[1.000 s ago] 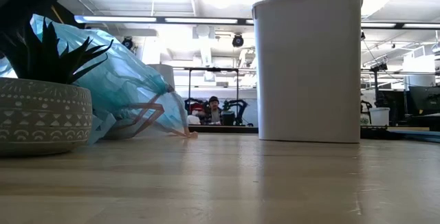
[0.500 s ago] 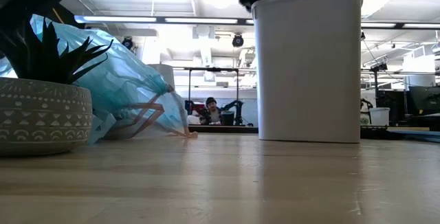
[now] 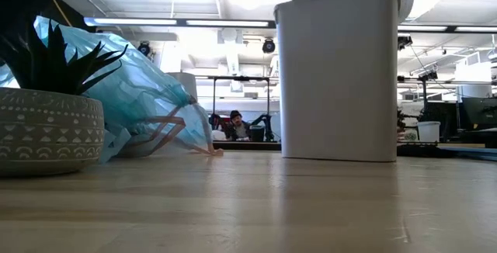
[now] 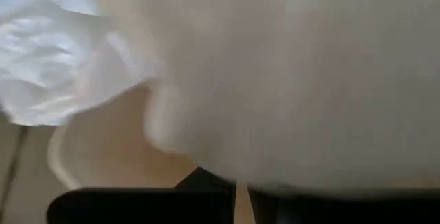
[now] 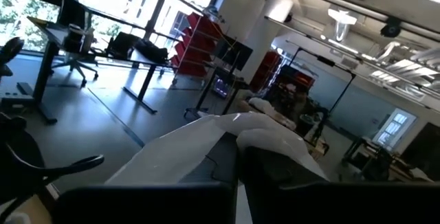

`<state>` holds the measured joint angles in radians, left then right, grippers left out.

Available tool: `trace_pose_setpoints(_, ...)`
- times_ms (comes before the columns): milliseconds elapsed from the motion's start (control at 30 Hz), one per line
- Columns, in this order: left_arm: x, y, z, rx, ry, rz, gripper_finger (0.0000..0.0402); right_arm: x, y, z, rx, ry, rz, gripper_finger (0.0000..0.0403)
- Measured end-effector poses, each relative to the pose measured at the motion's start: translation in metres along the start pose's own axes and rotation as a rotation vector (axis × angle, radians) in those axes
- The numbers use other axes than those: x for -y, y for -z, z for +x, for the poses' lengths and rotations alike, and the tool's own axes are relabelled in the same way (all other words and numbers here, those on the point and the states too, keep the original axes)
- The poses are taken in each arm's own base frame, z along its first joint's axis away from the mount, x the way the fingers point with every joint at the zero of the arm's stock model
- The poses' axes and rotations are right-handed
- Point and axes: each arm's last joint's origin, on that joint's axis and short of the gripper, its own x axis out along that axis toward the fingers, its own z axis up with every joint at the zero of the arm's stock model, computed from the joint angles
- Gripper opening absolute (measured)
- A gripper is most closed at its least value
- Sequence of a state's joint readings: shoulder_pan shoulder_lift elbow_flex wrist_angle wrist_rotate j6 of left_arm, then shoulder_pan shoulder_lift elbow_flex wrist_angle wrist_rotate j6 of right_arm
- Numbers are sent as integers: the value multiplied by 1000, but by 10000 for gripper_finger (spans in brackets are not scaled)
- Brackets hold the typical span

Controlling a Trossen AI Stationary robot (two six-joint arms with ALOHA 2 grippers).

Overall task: Place trash/remove bag and relplace
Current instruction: Insert the new trash bag into the trash bin

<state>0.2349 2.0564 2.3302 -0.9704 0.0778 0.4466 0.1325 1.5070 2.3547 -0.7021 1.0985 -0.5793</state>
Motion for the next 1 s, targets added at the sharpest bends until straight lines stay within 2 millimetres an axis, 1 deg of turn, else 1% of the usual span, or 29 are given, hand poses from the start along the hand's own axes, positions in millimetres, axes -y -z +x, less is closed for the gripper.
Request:
trace_pose_setpoints(133,8,0,-16,-28,46,-13,7,2,0,0,0,5,3,0)
trace_pose_setpoints(267,13,6,-33,-122,33,-22,7,2,0,0,0,4,4,0)
trace_pose_setpoints(333,17,7,-38,-149,33,-34,7,2,0,0,0,4,3,0)
trace_pose_setpoints(433,22,-2,-53,-76,43,-30,7,1,1,0,-1,-7,14,0)
trace_pose_setpoints(500,27,-12,-64,25,68,-19,7,0,2,0,-3,-11,13,0)
trace_pose_setpoints(567,32,-23,-68,129,88,-12,7,0,1,0,-1,-14,13,0)
trace_pose_setpoints(633,37,-31,-65,181,87,4,7,0,1,0,2,-21,13,0)
trace_pose_setpoints(700,41,-35,-58,210,96,24,7,-1,2,0,4,-34,20,0)
trace_pose_setpoints(800,46,-38,-45,245,181,42,7,-3,4,0,-1,-53,26,0)
trace_pose_setpoints(900,44,-40,-31,263,139,50,7,-4,5,0,-7,-60,15,0)
trace_pose_setpoints(1000,35,-37,-18,251,84,54,7,-5,6,1,-14,-67,22,0)
